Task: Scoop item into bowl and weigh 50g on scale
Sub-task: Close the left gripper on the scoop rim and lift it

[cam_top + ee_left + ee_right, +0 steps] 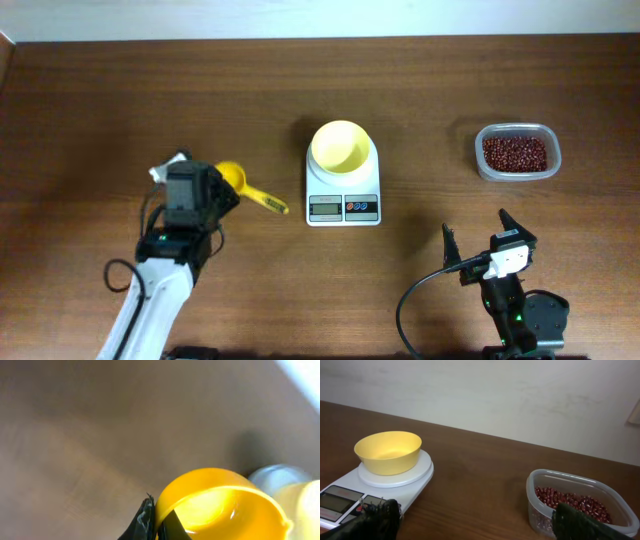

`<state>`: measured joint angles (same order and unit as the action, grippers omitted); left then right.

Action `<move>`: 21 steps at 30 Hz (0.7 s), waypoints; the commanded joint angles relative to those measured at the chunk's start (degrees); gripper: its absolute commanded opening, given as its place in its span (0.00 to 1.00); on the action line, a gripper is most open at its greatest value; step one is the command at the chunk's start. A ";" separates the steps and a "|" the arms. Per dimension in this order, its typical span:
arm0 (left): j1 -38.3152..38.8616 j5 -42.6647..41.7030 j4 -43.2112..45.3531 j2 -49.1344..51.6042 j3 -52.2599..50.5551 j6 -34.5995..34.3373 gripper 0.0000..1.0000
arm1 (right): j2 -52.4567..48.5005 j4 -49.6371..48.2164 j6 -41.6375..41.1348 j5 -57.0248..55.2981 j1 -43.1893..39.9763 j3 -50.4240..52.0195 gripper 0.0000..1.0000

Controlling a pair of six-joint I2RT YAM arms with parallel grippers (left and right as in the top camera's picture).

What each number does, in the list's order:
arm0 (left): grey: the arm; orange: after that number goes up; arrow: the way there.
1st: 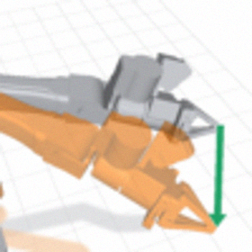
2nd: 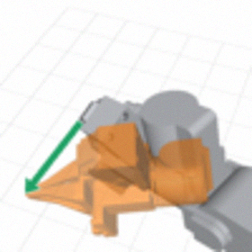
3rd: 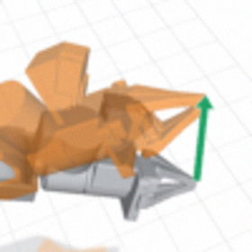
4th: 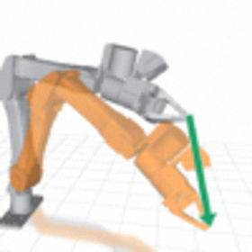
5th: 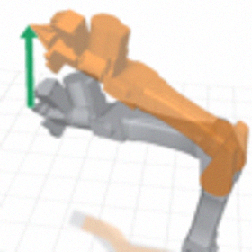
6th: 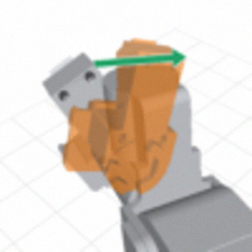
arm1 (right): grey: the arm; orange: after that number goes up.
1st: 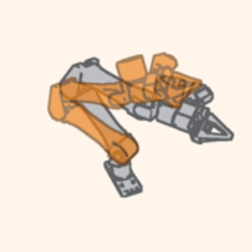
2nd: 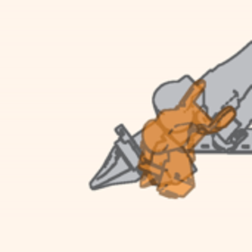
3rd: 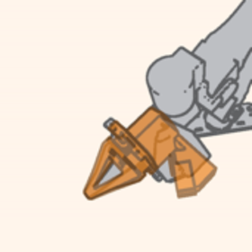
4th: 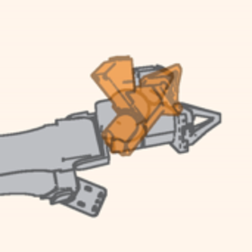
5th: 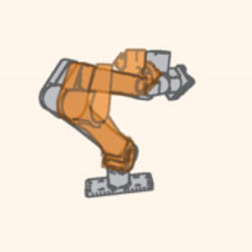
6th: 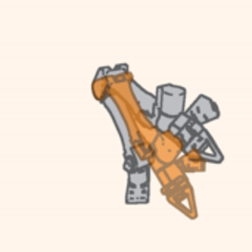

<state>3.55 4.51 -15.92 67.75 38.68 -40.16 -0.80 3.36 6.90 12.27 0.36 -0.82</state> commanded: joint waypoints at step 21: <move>-0.35 0.20 20.59 -2.91 2.40 2.64 0.00 | 0.39 0.04 0.15 0.55 0.33 0.50 0.99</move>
<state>3.55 4.54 4.36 65.45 39.18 -38.57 -0.80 3.36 6.87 12.27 0.36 -0.82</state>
